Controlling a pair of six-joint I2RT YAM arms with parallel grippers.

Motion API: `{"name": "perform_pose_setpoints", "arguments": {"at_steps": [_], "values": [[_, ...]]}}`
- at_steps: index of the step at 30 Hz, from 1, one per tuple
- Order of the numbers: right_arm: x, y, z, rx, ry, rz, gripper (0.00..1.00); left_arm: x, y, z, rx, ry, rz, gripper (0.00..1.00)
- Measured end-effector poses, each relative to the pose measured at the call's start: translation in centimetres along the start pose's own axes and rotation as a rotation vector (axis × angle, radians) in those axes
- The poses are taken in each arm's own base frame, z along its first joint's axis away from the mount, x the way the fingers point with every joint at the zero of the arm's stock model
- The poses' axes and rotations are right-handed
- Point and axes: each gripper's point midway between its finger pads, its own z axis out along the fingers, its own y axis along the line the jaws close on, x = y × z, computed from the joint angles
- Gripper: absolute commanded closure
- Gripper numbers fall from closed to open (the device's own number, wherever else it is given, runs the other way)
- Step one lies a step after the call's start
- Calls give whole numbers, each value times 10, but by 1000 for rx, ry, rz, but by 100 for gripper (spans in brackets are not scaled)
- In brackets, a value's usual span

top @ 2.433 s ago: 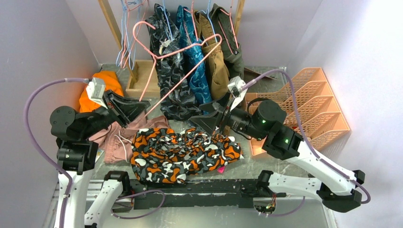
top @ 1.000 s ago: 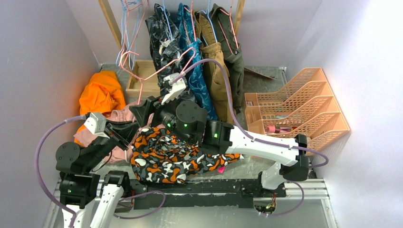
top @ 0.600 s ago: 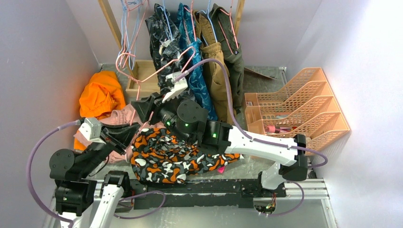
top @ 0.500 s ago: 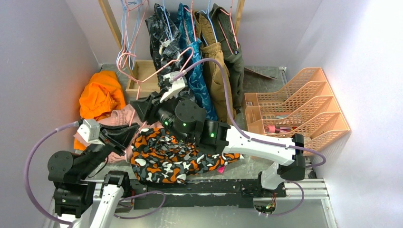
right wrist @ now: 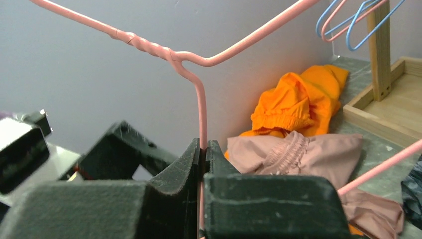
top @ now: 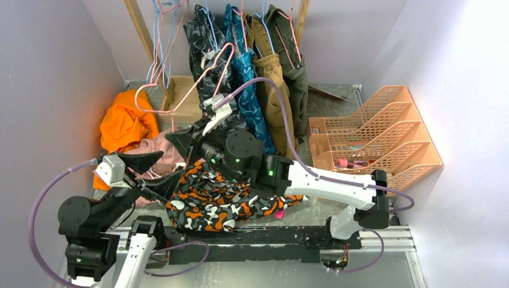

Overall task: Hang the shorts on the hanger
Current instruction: Hang the shorts on the hanger.

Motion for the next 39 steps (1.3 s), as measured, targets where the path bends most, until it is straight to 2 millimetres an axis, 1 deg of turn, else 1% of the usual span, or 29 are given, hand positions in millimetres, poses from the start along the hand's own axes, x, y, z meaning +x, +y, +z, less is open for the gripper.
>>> {"name": "perform_pose_setpoints", "arguments": {"at_steps": [3,5,7,8,11,13,15,17,18,20,22,23,25,26,28,30,32,33,35,37,39], "values": [[4,-4,-14,-24,39,-50,100,-5,-2,-4,-16,-7,-4,1],[1,-3,-28,-53,65,-85,100,-14,-6,-9,-20,-26,13,1],[-6,-1,-48,-96,94,-121,100,-27,-13,-16,-16,-61,42,1],[-13,1,-62,-126,109,-143,100,-35,-18,-20,-11,-84,65,1],[-32,7,-98,-207,143,-192,100,-47,-26,-29,-2,-136,132,1],[-38,7,-121,-251,177,-223,100,-51,-25,-31,-10,-157,184,1],[-37,6,-144,-295,231,-252,100,-57,-21,-29,-19,-175,229,0],[-27,4,-160,-327,298,-276,100,-64,-18,-21,-13,-193,279,1],[-20,2,-168,-341,341,-286,100,-67,-14,-14,-6,-194,298,3],[-3,-4,-179,-353,422,-302,100,-68,-5,5,13,-175,315,9],[16,-14,-188,-344,492,-318,100,-62,10,33,38,-117,297,10],[26,-22,-194,-333,526,-326,100,-55,20,48,36,-78,270,9],[46,-39,-208,-307,585,-338,100,-36,41,71,20,1,199,5],[51,-44,-213,-301,598,-341,100,-27,49,77,8,31,166,3],[60,-53,-225,-298,621,-343,100,-1,66,87,-24,103,94,0],[65,-56,-236,-317,633,-337,100,20,72,85,-38,154,57,0],[69,-53,-243,-351,650,-327,100,27,67,78,-21,159,64,1],[72,-52,-244,-365,660,-322,100,25,61,74,-4,146,81,2],[82,-47,-248,-409,700,-309,100,17,43,65,62,108,135,2],[95,-42,-251,-446,754,-294,100,6,16,54,177,50,208,2],[108,-40,-253,-471,802,-282,100,6,-5,44,278,19,253,2]]}}
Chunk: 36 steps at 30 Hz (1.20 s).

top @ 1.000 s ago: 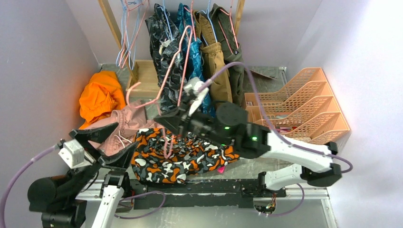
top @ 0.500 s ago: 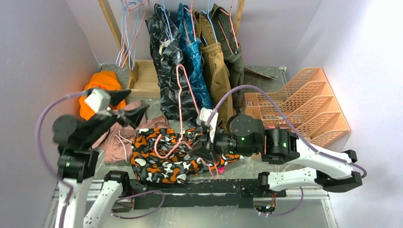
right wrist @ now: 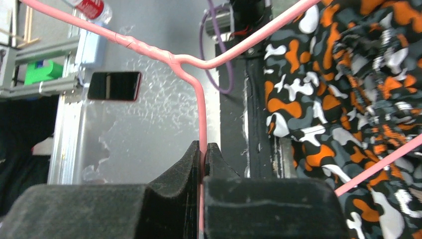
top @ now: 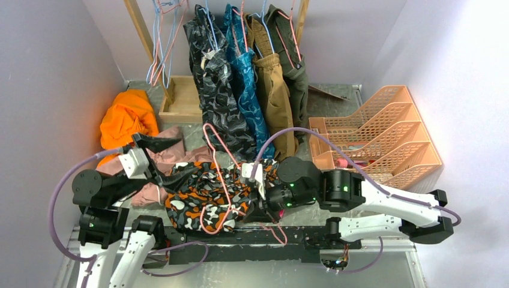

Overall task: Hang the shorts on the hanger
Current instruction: Hang the shorts on the hanger.

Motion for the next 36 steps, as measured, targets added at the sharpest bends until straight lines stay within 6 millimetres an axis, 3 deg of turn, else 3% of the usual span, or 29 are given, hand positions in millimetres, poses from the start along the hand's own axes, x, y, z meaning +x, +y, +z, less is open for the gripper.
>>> {"name": "perform_pose_setpoints", "arguments": {"at_steps": [4,7,17,22,36], "values": [[17,4,11,-60,61,26,100,15,-21,-5,104,11,19,1],[18,6,15,-100,70,37,100,28,-31,-11,144,33,24,1],[20,9,34,-239,124,88,100,17,-36,-18,170,51,230,0],[15,6,30,-287,118,121,100,8,-35,-22,171,64,326,1],[7,17,18,-413,112,149,100,43,-50,-24,286,139,269,5]]}}
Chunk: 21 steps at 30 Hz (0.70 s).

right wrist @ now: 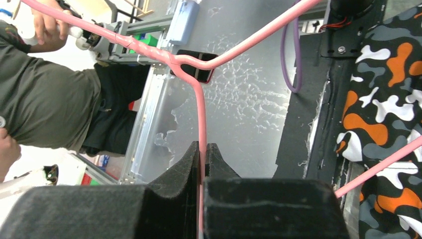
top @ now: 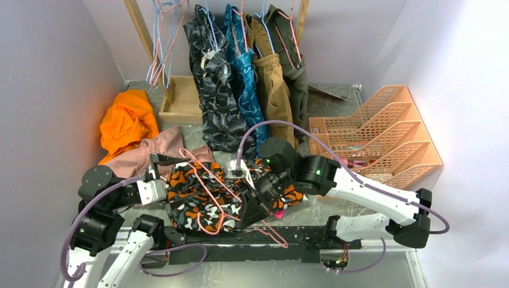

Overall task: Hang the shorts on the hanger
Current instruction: Hang the shorts on the hanger.

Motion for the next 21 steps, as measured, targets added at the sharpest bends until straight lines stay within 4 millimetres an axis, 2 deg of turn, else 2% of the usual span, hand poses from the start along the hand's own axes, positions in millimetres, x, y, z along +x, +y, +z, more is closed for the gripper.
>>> {"name": "perform_pose_setpoints", "arguments": {"at_steps": [9,19,21], "values": [[6,-2,7,-41,35,25,100,6,-3,14,94,6,-42,16],[-10,1,9,-69,-16,-6,100,-2,-11,19,174,-45,-36,32],[-14,2,10,-88,-28,-4,100,-5,-11,20,191,-61,-30,40]]}}
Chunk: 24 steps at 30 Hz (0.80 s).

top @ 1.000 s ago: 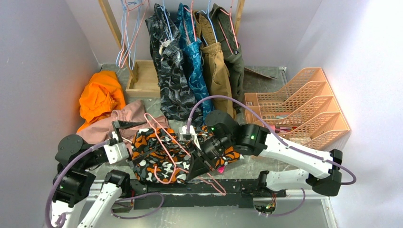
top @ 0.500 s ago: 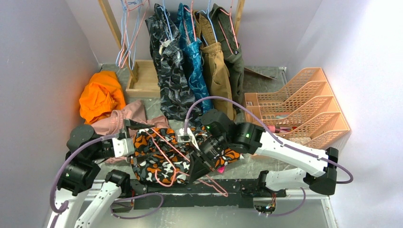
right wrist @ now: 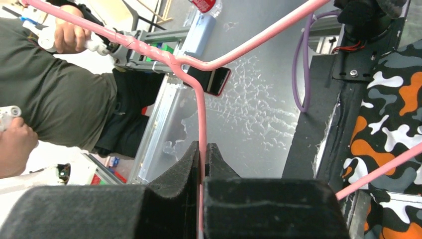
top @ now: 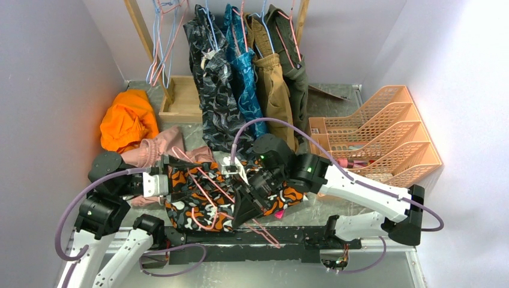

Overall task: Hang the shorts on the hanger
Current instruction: Hang the shorts on the hanger.

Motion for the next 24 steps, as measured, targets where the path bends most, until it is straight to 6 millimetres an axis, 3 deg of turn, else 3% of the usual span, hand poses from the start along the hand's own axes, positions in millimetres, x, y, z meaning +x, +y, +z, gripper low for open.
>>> {"name": "perform_pose_setpoints", "arguments": {"at_steps": [5,8,12,18,24], "values": [[-7,2,0,-35,-3,12,100,-4,-1,3,28,-20,13,48],[-12,4,-4,-51,-11,21,100,-7,-1,3,33,-30,29,59],[-20,7,-10,-64,-25,34,100,-9,-3,4,49,-43,52,91],[-27,17,-16,-92,-29,68,100,-12,-15,3,94,-71,84,93],[-27,11,-16,-53,-31,89,98,-7,-12,4,72,-71,83,93]]}}
